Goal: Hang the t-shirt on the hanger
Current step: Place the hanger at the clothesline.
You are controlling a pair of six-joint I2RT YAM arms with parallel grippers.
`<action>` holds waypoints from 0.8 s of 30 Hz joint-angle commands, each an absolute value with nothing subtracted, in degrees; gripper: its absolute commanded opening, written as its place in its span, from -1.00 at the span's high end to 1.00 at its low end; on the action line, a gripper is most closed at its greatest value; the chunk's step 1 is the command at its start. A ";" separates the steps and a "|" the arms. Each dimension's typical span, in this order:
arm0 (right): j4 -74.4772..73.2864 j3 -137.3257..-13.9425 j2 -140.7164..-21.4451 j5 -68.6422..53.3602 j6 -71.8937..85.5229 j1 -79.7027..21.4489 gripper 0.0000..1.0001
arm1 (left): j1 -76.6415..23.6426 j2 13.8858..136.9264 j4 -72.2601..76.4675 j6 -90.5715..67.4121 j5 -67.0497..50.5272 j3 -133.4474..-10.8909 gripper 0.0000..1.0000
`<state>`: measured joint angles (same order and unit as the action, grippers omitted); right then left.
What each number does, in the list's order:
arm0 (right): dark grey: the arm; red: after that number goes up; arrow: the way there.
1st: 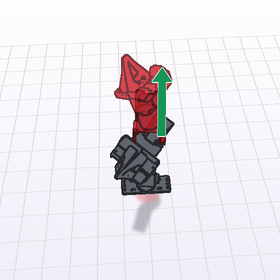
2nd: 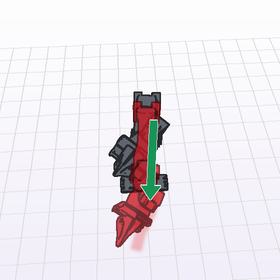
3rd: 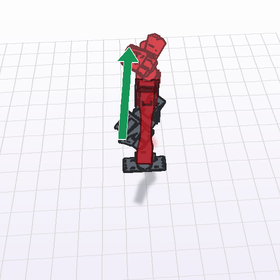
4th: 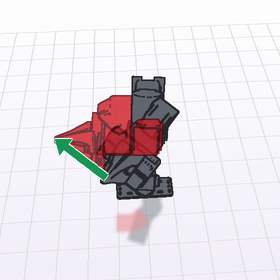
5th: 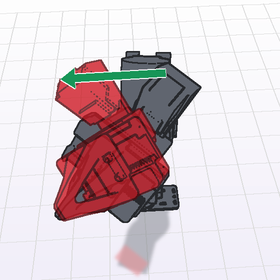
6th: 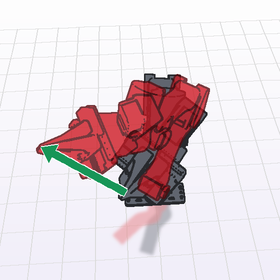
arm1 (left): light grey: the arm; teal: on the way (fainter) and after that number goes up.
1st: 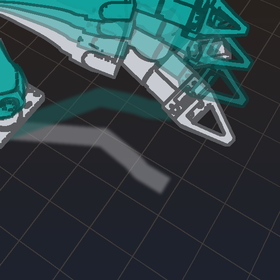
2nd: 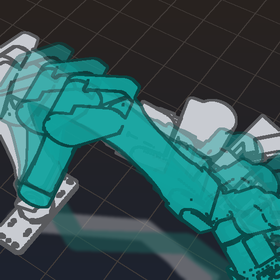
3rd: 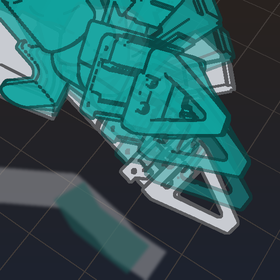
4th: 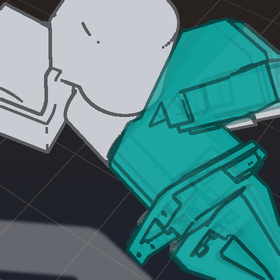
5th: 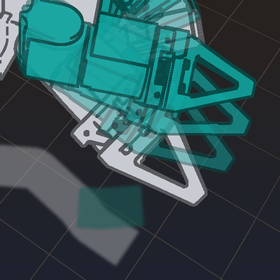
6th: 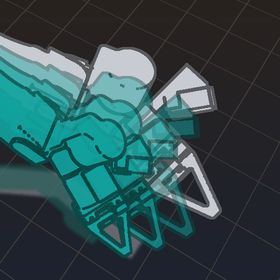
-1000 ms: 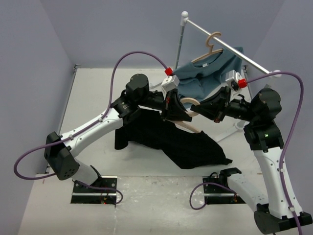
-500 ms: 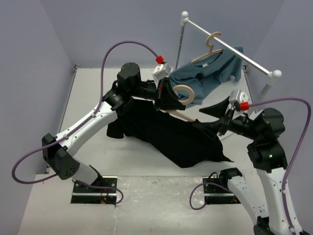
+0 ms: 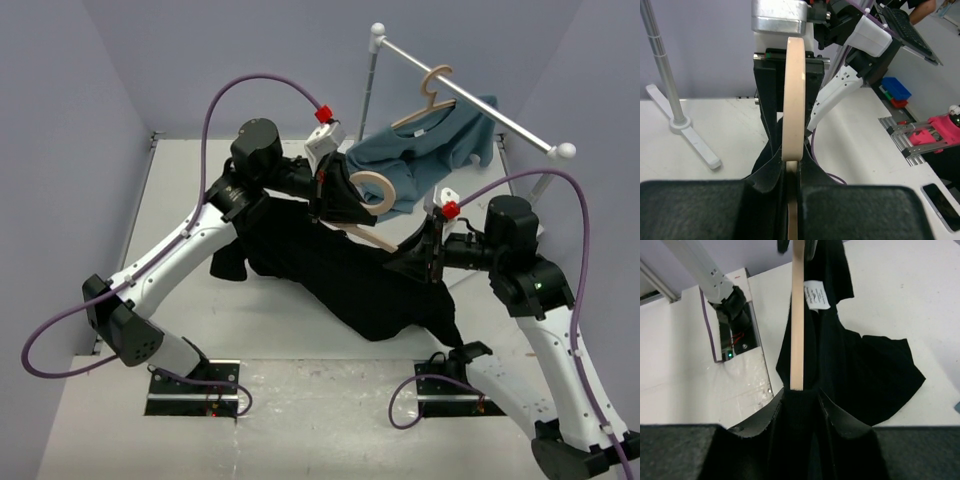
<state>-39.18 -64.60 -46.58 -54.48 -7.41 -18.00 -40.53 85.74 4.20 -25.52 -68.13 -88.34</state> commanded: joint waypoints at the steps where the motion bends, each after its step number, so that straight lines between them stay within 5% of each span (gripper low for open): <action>1: -41.22 -66.71 -44.97 -58.47 -9.05 -18.71 0.64 | -40.52 86.78 7.61 -28.53 -69.59 -94.08 1.00; 3: -40.23 -66.89 -44.46 -56.51 -7.66 -18.68 0.97 | -40.52 86.92 8.14 -29.05 -69.88 -94.22 1.00; 6: -36.53 -66.82 -42.53 -50.66 -3.16 -18.72 1.00 | -40.25 86.84 7.62 -29.00 -69.12 -94.29 0.98; 7: -35.50 -66.91 -41.91 -48.69 -1.81 -18.72 1.00 | -39.94 86.61 6.95 -28.85 -67.82 -94.31 0.79; 9: -34.46 -67.39 -41.15 -42.85 3.13 -18.72 1.00 | -38.75 85.33 5.10 -27.76 -64.25 -94.55 0.13; 11: -38.07 -69.73 -41.12 -38.07 6.16 -18.72 1.00 | -37.46 83.56 -2.47 -24.96 -50.63 -95.81 -0.95; 16: -44.99 -74.07 -39.03 -34.91 8.17 -18.72 1.00 | -32.98 71.43 -17.86 -30.47 6.48 -95.55 -1.00; 19: -49.54 -78.16 -35.84 -29.82 9.15 -18.70 1.00 | -31.91 54.88 -9.17 -33.29 28.81 -80.64 -1.00; 24: -56.58 -88.63 -32.23 -14.68 13.19 -18.72 1.00 | -31.99 39.94 -8.73 -29.69 38.65 -75.47 -1.00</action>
